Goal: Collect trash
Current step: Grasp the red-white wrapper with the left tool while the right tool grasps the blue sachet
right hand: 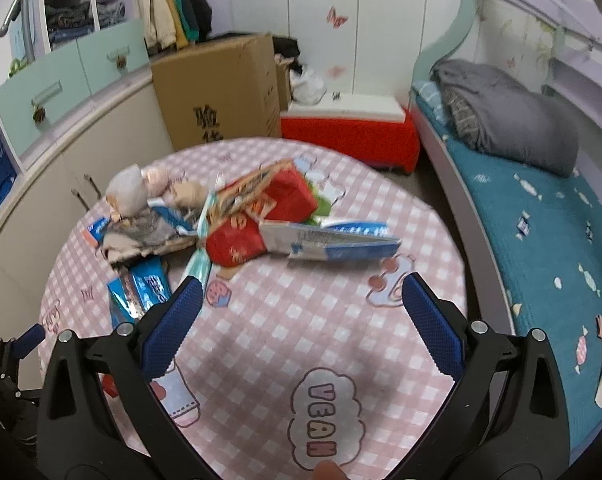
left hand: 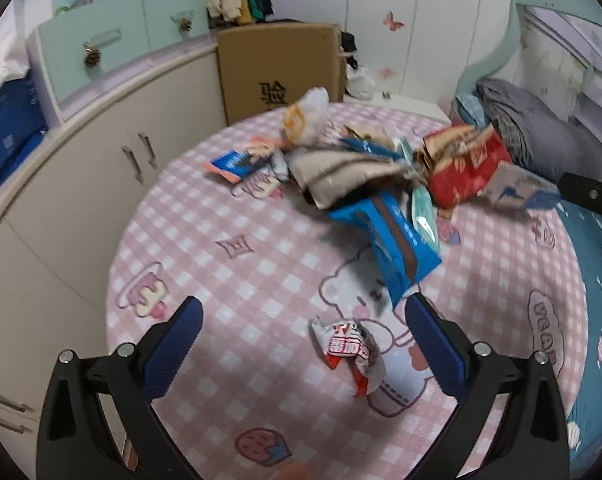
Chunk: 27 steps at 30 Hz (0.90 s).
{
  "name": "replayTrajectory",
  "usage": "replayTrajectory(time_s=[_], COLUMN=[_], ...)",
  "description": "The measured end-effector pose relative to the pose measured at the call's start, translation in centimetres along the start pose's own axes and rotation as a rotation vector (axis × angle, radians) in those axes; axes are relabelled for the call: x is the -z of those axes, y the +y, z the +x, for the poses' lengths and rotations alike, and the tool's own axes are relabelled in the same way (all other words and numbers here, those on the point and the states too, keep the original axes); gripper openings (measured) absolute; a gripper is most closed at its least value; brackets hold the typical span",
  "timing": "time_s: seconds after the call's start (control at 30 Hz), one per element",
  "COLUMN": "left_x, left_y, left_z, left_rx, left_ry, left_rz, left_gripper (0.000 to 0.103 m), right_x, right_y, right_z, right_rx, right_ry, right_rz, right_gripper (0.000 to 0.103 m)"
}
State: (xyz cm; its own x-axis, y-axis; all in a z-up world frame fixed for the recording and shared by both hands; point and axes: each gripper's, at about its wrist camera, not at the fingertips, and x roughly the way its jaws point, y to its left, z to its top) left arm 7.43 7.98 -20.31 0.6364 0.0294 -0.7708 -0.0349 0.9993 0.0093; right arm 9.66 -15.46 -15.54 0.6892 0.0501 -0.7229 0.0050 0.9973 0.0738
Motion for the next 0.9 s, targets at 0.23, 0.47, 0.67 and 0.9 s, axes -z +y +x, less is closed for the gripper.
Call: replayTrajectory(time_s=[0.23,0.47,0.67,0.9], left_x=[0.9,1.9,2.3,2.1], left_y=[0.3,0.4,1.6,2.8], left_z=[1.6,2.4,2.0,1.5], left_rx=[0.071,0.153,0.176,0.153], left_ry=[0.054,0.082,0.08,0.074], left_rz=[0.019,0.024,-0.006,-0.047], left_gripper=[0.07,0.037,0.031,0.031], right_x=[0.5,0.4,1.1,2.3], right_y=[3.1,8.1,12.4,10.5], right_z=[2.9,5.6,8.9,7.4], right_rx=[-0.147,-0.315,-0.379,-0.399], right_ry=[0.066,0.125,0.189,0.167], right_rz=[-0.069,-0.157,-0.262,-0.254], right_gripper=[0.097,0.097,0.069,0.03])
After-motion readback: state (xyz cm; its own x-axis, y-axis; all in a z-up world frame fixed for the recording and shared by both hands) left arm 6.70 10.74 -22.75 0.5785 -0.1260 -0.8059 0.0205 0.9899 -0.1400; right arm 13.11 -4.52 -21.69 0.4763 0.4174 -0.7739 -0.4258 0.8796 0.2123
